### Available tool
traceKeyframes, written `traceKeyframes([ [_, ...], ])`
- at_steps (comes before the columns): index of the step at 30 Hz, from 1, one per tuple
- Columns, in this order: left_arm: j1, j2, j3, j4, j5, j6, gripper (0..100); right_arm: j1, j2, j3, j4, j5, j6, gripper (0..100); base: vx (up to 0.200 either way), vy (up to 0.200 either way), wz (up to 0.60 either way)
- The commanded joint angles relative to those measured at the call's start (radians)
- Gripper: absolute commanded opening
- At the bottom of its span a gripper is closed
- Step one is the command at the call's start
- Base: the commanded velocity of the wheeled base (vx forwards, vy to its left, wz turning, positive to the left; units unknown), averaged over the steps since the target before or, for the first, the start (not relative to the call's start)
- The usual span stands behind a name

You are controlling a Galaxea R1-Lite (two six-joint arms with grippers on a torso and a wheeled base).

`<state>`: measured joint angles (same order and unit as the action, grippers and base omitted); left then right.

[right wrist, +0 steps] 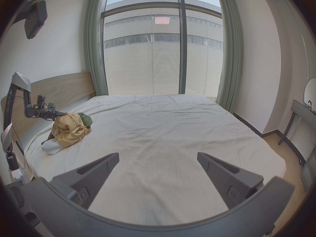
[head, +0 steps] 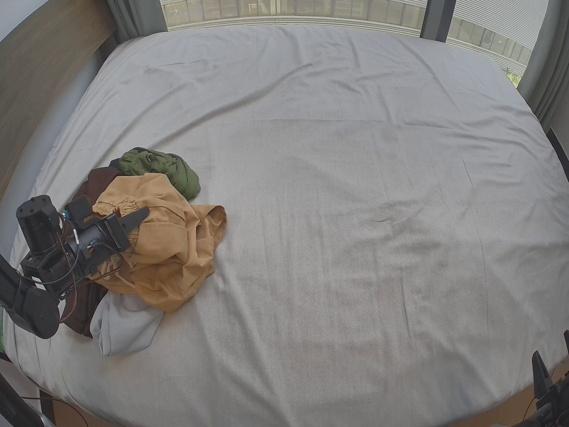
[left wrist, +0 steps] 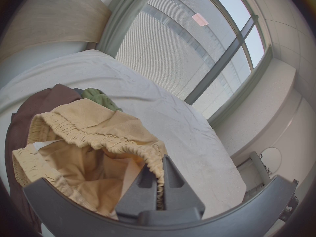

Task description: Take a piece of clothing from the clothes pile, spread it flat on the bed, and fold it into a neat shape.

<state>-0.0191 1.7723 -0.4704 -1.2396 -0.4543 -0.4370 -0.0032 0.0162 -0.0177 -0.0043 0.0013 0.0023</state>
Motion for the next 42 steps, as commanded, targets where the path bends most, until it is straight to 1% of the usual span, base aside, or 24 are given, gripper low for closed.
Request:
traceKeyframes([
  [1,-0.054,-0.086,0.013,0.002,-0.023,-0.002,0,0.0,-0.016,0.018,0.0,0.0,-0.001,100,0.0,0.0,0.0],
  [4,-0.097,-0.128,0.012,0.005,-0.029,0.001,0,0.0,-0.016,0.018,0.0,0.0,-0.002,100,0.0,0.0,0.0],
  [6,-0.12,-0.148,0.016,0.0,-0.05,0.003,0,0.0,-0.016,0.018,0.0,0.0,-0.002,100,0.0,0.0,0.0],
  [10,-0.153,-0.205,0.041,0.003,-0.13,0.0,0,0.0,-0.016,0.018,0.0,0.0,-0.001,100,0.0,0.0,0.0],
  [13,-0.168,-0.205,0.016,0.0,-0.132,0.004,0,0.0,-0.016,0.018,0.0,0.0,-0.002,100,0.0,0.0,0.0],
  [16,-0.202,-0.203,0.001,0.005,-0.13,0.006,0,0.0,-0.016,0.018,0.0,0.0,-0.004,100,0.0,0.0,0.0],
  [21,-0.225,-0.194,-0.04,0.006,-0.132,0.011,0,0.0,-0.016,0.018,0.0,0.0,-0.004,100,0.0,0.0,0.0],
  [26,-0.326,-0.232,-0.037,0.002,-0.149,0.018,0,-0.003,-0.016,0.018,0.0,0.002,-0.004,100,0.0,0.0,0.0],
  [28,-0.335,-0.231,-0.033,0.0,-0.152,0.024,0,-0.003,-0.016,0.018,0.0,0.002,-0.004,100,0.0,0.0,0.0],
  [30,-0.346,-0.223,-0.007,-0.023,-0.165,0.093,0,-0.003,-0.016,0.018,0.0,0.002,-0.004,100,0.0,0.0,0.0],
  [35,-0.357,-0.2,-0.01,-0.026,-0.167,0.135,0,-0.003,-0.016,0.018,0.0,0.002,-0.002,100,0.0,0.0,0.0],
  [36,-0.374,-0.185,-0.03,-0.027,-0.159,0.153,0,-0.003,-0.016,0.018,0.0,0.002,-0.004,100,0.0,0.0,0.0],
  [39,-0.392,-0.16,-0.089,-0.027,-0.159,0.15,0,-0.003,-0.016,0.018,0.0,0.002,-0.004,100,0.0,0.0,0.0],
  [42,-0.429,-0.113,-0.155,-0.051,-0.158,0.152,0,-0.003,-0.016,0.018,0.0,0.0,-0.002,100,0.0,0.0,0.0],
])
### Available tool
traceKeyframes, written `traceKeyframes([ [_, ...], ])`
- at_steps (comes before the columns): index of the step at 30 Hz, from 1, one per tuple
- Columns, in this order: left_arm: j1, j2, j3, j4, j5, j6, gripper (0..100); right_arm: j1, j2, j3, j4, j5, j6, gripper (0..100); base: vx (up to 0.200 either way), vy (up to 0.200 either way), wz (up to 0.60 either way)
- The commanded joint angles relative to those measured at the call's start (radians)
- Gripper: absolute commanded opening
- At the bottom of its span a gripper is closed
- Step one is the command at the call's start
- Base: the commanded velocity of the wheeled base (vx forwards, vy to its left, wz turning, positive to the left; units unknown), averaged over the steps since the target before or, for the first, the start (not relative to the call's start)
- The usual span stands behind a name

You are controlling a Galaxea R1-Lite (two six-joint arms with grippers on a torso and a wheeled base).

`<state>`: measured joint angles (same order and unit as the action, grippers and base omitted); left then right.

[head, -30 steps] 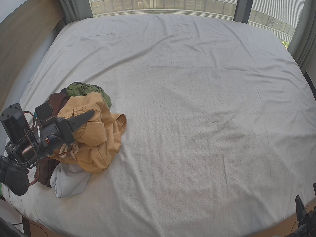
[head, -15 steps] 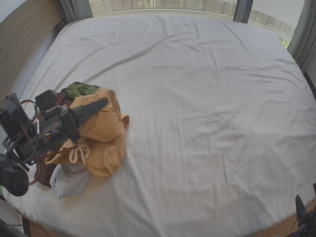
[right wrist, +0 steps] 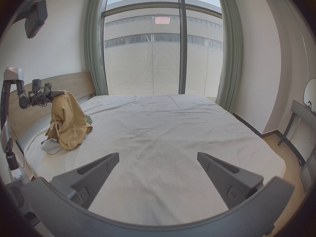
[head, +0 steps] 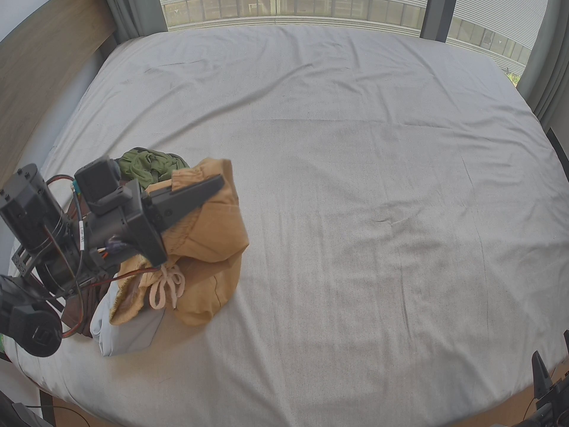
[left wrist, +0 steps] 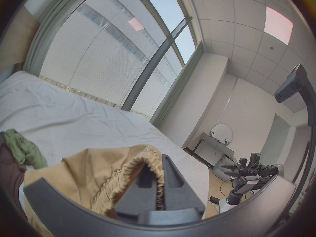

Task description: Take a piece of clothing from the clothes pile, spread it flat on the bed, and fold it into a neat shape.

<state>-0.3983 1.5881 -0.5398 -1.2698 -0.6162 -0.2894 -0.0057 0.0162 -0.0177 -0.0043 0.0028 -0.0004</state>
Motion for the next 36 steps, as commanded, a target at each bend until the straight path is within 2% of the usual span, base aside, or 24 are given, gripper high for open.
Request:
traceKeyframes([
  [1,-0.065,0.087,-0.097,-0.039,0.009,0.001,0,0.0,-0.016,0.018,0.0,-0.001,0.002,100,0.0,0.0,0.0],
  [5,-0.132,0.168,-0.138,-0.154,0.095,-0.005,0,0.0,-0.016,0.018,0.0,-0.001,0.002,100,0.0,0.0,0.0],
  [10,-0.163,0.213,-0.193,-0.25,0.156,-0.047,0,0.0,-0.016,0.018,0.0,-0.001,0.002,100,0.0,0.0,0.0],
  [17,-0.188,0.199,-0.207,-0.26,0.17,-0.094,0,0.0,-0.016,0.018,0.0,-0.001,0.002,100,0.0,0.0,0.0],
  [25,-0.264,0.181,-0.313,-0.269,0.254,-0.134,0,0.0,-0.016,0.018,0.0,-0.001,0.0,100,0.0,0.0,0.0],
  [32,-0.28,0.132,-0.285,-0.266,0.254,-0.139,0,0.0,-0.016,0.018,0.0,-0.001,0.002,100,0.0,0.0,0.0],
  [36,-0.275,0.127,-0.221,-0.261,0.251,-0.148,0,0.001,-0.016,0.018,0.0,-0.001,0.002,100,0.0,0.0,0.0],
])
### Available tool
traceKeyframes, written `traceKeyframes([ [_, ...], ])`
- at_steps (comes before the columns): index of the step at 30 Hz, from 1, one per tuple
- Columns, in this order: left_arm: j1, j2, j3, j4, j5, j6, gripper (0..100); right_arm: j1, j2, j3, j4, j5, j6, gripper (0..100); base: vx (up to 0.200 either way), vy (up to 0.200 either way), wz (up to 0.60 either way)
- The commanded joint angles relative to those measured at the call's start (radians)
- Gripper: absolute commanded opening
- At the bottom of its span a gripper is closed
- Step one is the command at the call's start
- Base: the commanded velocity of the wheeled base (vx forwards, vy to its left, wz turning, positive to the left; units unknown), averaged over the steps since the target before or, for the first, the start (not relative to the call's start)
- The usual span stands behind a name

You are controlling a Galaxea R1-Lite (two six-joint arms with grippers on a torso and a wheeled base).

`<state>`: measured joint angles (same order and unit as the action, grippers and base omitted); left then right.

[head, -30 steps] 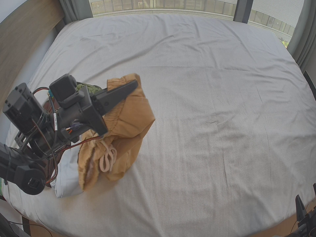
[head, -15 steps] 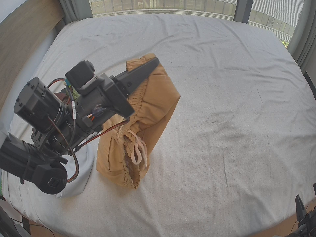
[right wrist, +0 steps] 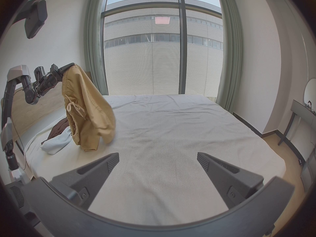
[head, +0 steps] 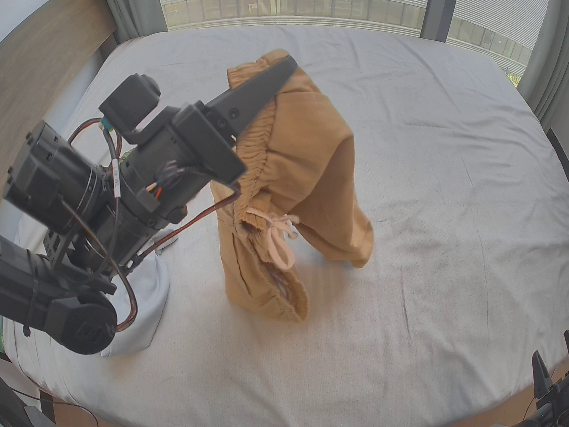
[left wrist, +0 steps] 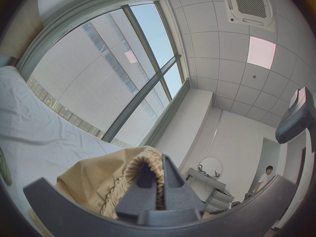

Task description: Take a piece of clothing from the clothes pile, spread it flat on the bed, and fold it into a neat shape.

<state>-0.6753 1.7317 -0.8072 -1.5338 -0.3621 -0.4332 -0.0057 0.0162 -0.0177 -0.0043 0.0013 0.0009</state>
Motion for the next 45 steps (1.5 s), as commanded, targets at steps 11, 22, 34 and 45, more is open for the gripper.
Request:
traceKeyframes([
  [11,0.011,0.014,0.083,-0.005,-0.009,-0.004,0,0.001,-0.016,0.018,0.0,0.0,0.001,100,0.0,0.0,0.0],
  [22,0.01,0.008,0.08,-0.006,-0.008,0.002,0,0.0,-0.016,0.018,0.0,0.003,-0.009,100,0.0,0.0,0.0],
  [34,0.01,-0.006,0.086,-0.006,-0.008,0.004,0,-0.002,-0.016,0.018,-0.003,0.0,-0.002,100,0.0,0.0,0.0],
  [45,0.01,-0.003,0.086,-0.006,-0.006,0.004,0,0.003,0.211,-0.289,-0.184,0.029,-0.013,100,0.0,0.0,0.0],
])
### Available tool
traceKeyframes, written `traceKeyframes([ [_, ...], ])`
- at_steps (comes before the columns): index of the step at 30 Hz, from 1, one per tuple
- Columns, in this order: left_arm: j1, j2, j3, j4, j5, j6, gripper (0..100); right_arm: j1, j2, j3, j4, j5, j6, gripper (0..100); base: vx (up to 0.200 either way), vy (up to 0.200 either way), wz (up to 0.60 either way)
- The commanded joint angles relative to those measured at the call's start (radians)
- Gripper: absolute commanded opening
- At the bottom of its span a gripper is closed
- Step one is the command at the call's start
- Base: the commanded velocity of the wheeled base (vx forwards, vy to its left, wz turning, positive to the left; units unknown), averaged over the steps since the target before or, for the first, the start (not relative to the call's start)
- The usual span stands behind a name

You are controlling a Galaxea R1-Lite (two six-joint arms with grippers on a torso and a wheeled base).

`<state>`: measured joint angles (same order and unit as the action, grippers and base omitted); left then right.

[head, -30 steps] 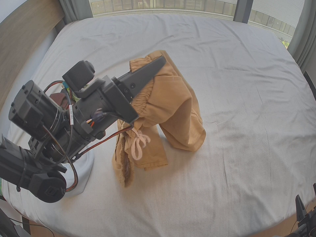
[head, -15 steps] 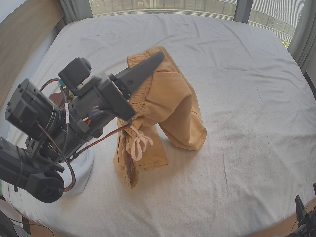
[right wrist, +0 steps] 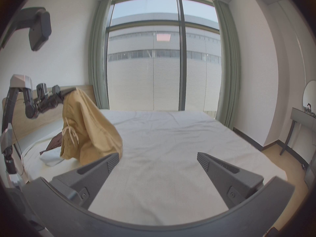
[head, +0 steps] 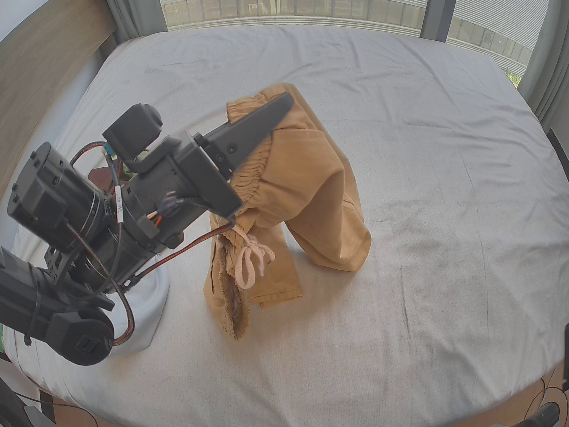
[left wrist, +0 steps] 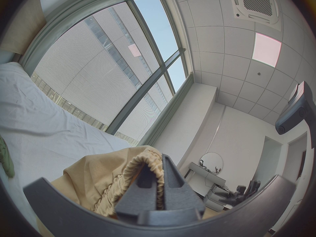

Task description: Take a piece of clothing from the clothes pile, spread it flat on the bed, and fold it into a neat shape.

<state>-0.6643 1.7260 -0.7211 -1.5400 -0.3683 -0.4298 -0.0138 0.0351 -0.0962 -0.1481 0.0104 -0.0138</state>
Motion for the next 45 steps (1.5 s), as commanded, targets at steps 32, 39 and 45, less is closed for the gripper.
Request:
traceKeyframes([
  [32,0.022,-0.002,-0.046,0.0,0.006,0.019,0,0.313,1.152,-0.378,-0.386,0.436,0.089,100,0.0,0.0,0.0],
  [39,0.051,0.001,-0.049,0.0,0.003,0.02,0,0.319,1.411,-0.289,-0.711,0.434,0.164,100,0.0,0.0,0.0],
  [45,0.051,0.0,-0.049,0.0,0.003,0.02,0,0.319,1.592,-0.244,-0.904,0.433,0.187,100,0.0,0.0,0.0],
])
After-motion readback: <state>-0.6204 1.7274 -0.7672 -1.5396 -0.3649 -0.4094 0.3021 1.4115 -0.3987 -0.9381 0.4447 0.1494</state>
